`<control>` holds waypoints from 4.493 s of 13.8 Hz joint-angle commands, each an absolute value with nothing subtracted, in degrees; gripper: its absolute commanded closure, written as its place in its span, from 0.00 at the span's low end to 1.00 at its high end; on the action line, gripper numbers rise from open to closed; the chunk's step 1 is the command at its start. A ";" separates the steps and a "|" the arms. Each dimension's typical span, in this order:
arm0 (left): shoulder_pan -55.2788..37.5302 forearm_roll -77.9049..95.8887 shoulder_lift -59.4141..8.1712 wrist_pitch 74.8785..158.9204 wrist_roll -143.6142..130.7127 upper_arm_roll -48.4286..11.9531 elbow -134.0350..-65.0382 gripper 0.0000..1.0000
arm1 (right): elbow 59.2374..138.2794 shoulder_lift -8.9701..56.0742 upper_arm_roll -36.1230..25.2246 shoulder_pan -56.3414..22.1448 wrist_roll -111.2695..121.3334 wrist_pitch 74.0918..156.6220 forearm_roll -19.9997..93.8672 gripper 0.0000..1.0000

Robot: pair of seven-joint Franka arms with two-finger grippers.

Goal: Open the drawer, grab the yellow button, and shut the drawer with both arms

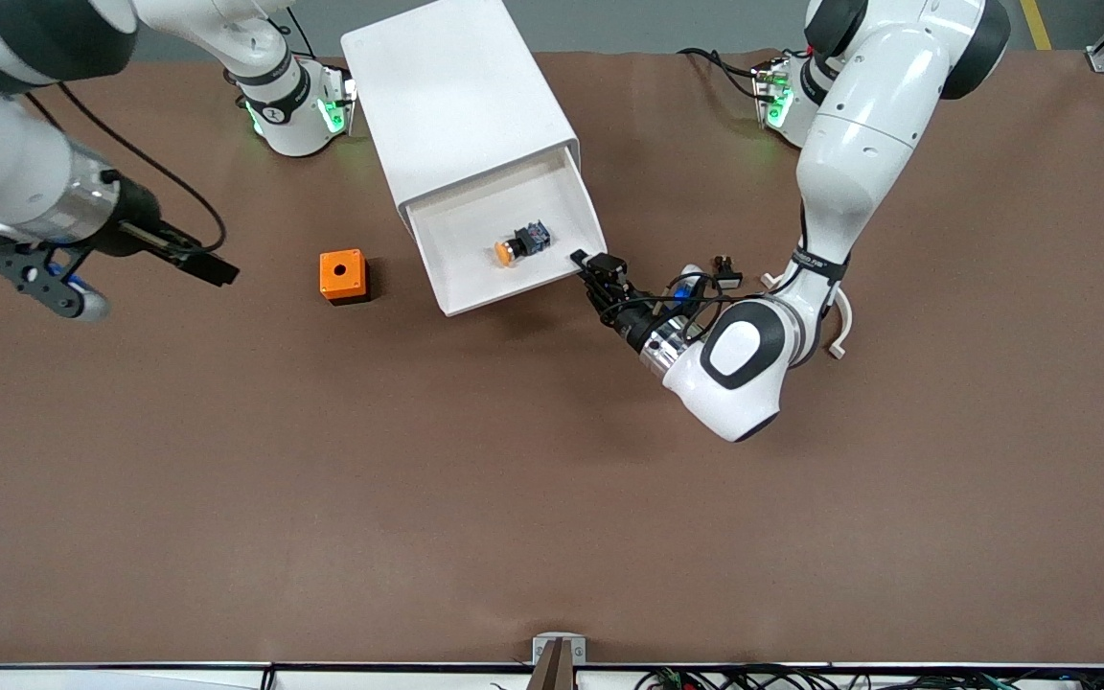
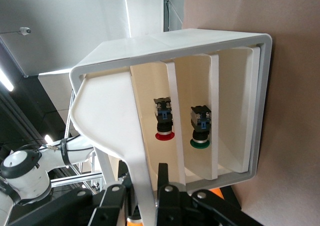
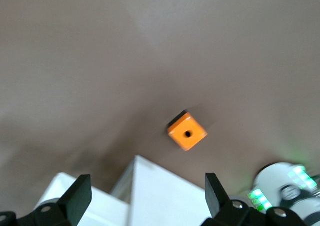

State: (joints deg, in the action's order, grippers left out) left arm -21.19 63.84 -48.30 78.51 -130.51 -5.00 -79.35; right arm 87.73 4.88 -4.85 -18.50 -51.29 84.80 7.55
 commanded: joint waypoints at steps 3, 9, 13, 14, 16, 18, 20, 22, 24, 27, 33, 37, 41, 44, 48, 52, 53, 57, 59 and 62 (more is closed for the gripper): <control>-20.83 64.42 -48.34 79.98 -129.99 -5.01 -79.10 0.13 | 90.17 4.13 -5.45 -32.92 -77.29 89.63 8.88 0.00; -20.74 58.89 -47.37 79.10 -119.56 -6.77 -76.47 0.00 | 92.90 7.37 -5.54 -47.09 -98.49 101.14 5.20 0.00; -20.74 50.64 -46.76 78.40 -104.02 -6.77 -75.50 0.00 | 92.73 13.61 -5.54 -51.32 -104.84 105.99 1.94 0.00; -20.66 49.49 -46.24 78.40 -99.36 -6.33 -75.50 0.00 | 92.72 14.93 -5.54 -51.59 -105.64 107.13 1.41 0.00; -19.26 48.60 -46.23 78.22 -91.36 -6.42 -75.50 0.00 | 92.81 16.78 -5.54 -51.77 -105.73 108.89 1.23 0.00; -19.07 48.95 -46.14 78.22 -88.16 -6.33 -75.50 0.00 | 92.81 18.19 -5.62 -52.20 -105.82 110.21 1.06 0.00; -19.07 49.39 -46.14 78.22 -88.50 -6.68 -75.50 0.00 | 92.73 18.63 -5.54 -52.47 -105.82 110.83 1.05 0.00; -19.25 50.61 -46.14 78.22 -88.68 -6.94 -74.98 0.00 | 92.64 18.90 -5.54 -52.82 -106.26 111.27 1.14 0.00; -19.42 54.30 -46.14 78.22 -89.47 -6.86 -74.79 0.00 | 92.64 19.16 -5.54 -53.61 -106.96 112.06 1.14 0.00; -19.42 60.10 -46.23 78.22 -95.79 -6.86 -74.71 0.00 | 92.29 20.30 -5.45 -53.88 -107.05 112.15 1.84 0.00; -17.93 60.03 -46.32 77.70 -91.51 -6.24 -73.39 0.00 | 91.93 21.44 -5.45 -54.67 -108.81 112.24 2.28 0.00; -18.10 52.06 -46.23 77.78 -77.99 -5.10 -72.16 0.00 | 91.58 21.97 -5.45 -54.75 -108.63 112.24 3.34 0.00; -18.72 40.54 -45.44 81.29 -70.94 -5.01 -71.02 0.00 | 91.58 22.15 -5.45 -55.11 -108.02 112.15 3.34 0.12; -18.28 37.19 -45.35 87.87 -66.90 -4.75 -70.75 0.00 | 91.23 22.15 -5.45 -55.02 -107.84 113.20 6.93 1.00; -19.95 27.19 -42.90 93.77 -61.97 -2.73 -70.40 0.00 | 90.45 22.06 -5.45 -55.11 -107.58 112.94 7.03 1.00; -22.32 21.98 -40.43 95.18 -61.87 -2.12 -70.40 0.00 | 83.88 21.88 -5.80 -51.87 -100.57 107.87 7.03 1.00; -23.80 20.58 -39.91 95.36 -61.87 -1.41 -70.40 0.00 | 80.80 21.88 -5.89 -49.85 -95.41 104.10 6.77 1.00; -27.51 16.79 -38.41 101.06 -61.88 1.93 -70.49 0.00 | 79.01 19.00 -6.50 -36.86 -62.49 93.63 5.20 1.00; -27.77 16.52 -38.32 102.04 -61.35 1.76 -70.58 0.00 | 79.36 17.67 -6.85 -28.87 -47.89 91.85 3.34 1.00; -30.05 13.21 -37.71 102.65 -58.98 1.59 -70.58 0.00 | 83.04 16.88 -6.86 -16.30 -29.24 94.11 3.34 1.00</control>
State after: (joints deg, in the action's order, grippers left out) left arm -28.01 16.65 -39.24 101.52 -60.12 1.06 -69.44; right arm 79.56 18.50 -8.26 -22.65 -38.39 92.45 3.84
